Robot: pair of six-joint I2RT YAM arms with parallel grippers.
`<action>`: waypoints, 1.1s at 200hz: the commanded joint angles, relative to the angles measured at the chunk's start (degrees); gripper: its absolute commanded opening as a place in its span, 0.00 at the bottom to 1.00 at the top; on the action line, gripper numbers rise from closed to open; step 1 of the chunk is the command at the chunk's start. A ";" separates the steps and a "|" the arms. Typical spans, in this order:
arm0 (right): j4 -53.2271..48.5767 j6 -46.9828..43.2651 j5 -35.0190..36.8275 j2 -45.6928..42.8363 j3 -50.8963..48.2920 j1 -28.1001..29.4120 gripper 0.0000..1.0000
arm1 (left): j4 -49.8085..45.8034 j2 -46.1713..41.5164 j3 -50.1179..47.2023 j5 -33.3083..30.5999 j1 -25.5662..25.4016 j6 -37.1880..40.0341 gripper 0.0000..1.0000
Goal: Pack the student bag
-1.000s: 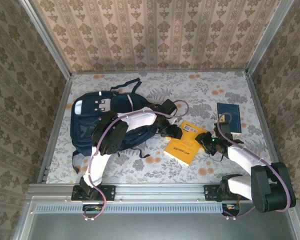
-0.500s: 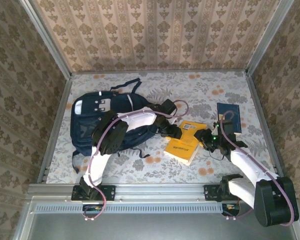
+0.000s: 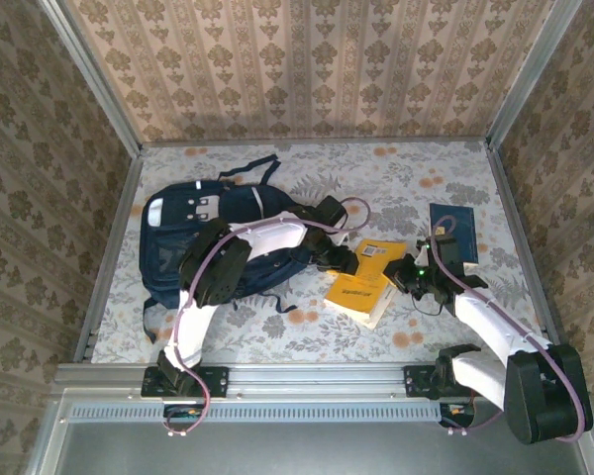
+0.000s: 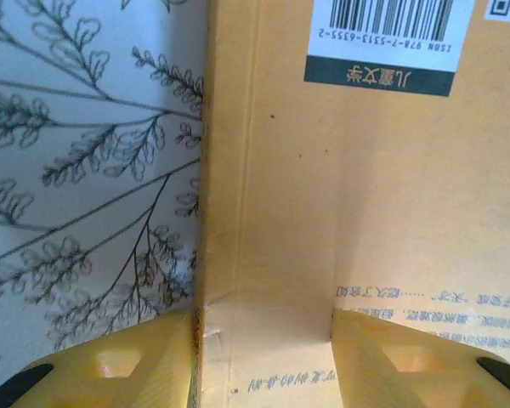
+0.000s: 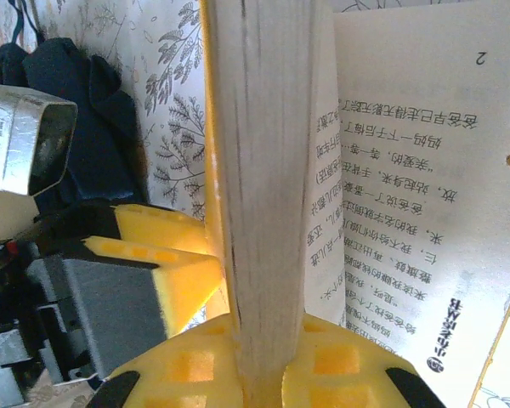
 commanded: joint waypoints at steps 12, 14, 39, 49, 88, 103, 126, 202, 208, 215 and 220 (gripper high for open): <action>-0.76 -3.13 -2.80 -1.63 3.49 0.42 0.00 | 0.28 -9.14 -2.27 2.12 3.84 -0.33 0.52; -0.73 -3.26 -3.10 -1.64 3.64 0.42 0.00 | 0.19 -9.56 -2.39 2.16 4.02 -0.30 0.52; 1.39 -4.71 -7.91 -2.95 4.90 0.34 0.00 | -0.83 -14.02 -4.25 2.77 6.52 0.07 0.57; 3.56 -4.50 -10.50 -3.69 4.84 0.33 0.00 | -0.47 -15.57 -5.45 3.83 7.59 -0.43 0.59; 12.60 -1.23 -17.81 -4.89 4.38 0.33 0.00 | 6.74 -20.38 -11.47 11.90 11.06 -4.14 0.72; 16.09 0.72 -19.60 -5.11 3.93 0.33 0.00 | 8.03 -20.81 -11.97 14.04 11.14 -4.82 0.73; 20.19 3.24 -21.21 -5.73 3.23 0.34 0.00 | 11.64 -20.93 -13.31 17.96 11.11 -7.08 0.72; 24.22 5.46 -23.30 -6.39 2.60 0.55 0.00 | 33.85 -21.35 -19.33 29.68 11.04 -20.48 0.65; 24.24 5.48 -23.29 -6.21 2.67 0.58 0.00 | 35.80 -21.43 -19.66 30.34 10.94 -21.64 0.63; 24.33 5.54 -23.29 -6.01 2.69 0.64 0.00 | 38.06 -21.52 -20.12 31.19 10.79 -22.99 0.61; 24.34 5.56 -23.26 -5.83 2.82 0.67 0.00 | 39.50 -21.54 -20.41 31.58 10.70 -23.72 0.57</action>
